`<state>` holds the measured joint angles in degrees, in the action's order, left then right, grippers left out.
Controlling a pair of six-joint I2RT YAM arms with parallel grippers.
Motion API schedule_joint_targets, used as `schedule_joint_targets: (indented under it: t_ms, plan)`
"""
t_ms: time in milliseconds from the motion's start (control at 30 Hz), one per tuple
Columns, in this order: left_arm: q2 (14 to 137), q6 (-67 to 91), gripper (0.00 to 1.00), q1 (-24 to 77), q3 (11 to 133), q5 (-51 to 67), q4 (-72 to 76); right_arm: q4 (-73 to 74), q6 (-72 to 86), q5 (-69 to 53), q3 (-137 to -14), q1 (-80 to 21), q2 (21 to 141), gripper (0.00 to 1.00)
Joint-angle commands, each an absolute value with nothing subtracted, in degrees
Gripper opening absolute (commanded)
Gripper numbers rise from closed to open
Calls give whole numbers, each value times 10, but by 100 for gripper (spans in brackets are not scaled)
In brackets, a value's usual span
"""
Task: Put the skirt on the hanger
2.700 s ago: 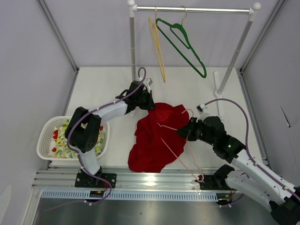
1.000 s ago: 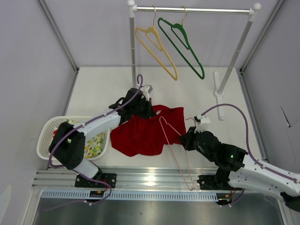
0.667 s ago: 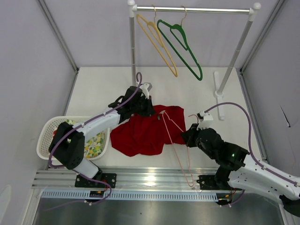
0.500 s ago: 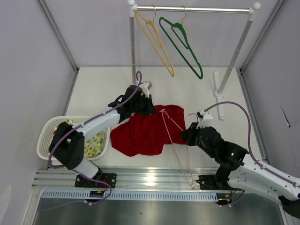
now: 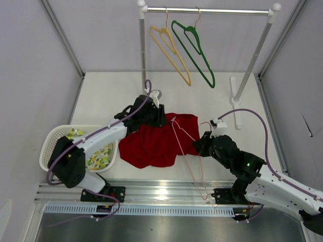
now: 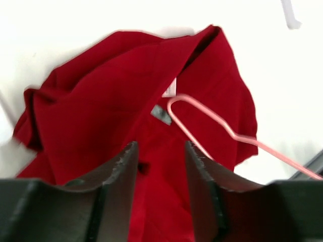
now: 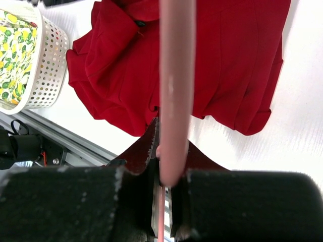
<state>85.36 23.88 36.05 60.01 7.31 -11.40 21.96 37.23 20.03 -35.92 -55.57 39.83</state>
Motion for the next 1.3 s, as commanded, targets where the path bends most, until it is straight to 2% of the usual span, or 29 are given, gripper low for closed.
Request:
schedule_joint_targets:
  t_ms: [0,67,233,433,633,867,1100,1200,1267]
  plan:
    - [784,239,50,405,585,-53,-145,189,367,192,-381,-553,402,0]
    - [766,250,55,431,577,-97,-161,186,366,190,-379,-553,406,0]
    - [727,271,55,487,569,-190,-186,178,361,185,-378,-553,417,0]
    - [755,345,56,559,563,-300,-292,171,352,175,-388,-552,436,0]
    - [772,379,63,629,541,-372,-321,170,341,169,-405,-548,453,0]
    - [835,366,69,632,562,-424,-341,180,330,164,-434,-542,464,0]
    - [903,332,70,615,598,-446,-340,186,328,164,-445,-541,464,0]
    - [904,323,67,590,604,-457,-334,187,329,162,-446,-541,463,0]
    - [893,315,58,563,601,-450,-323,187,326,163,-446,-539,466,0]
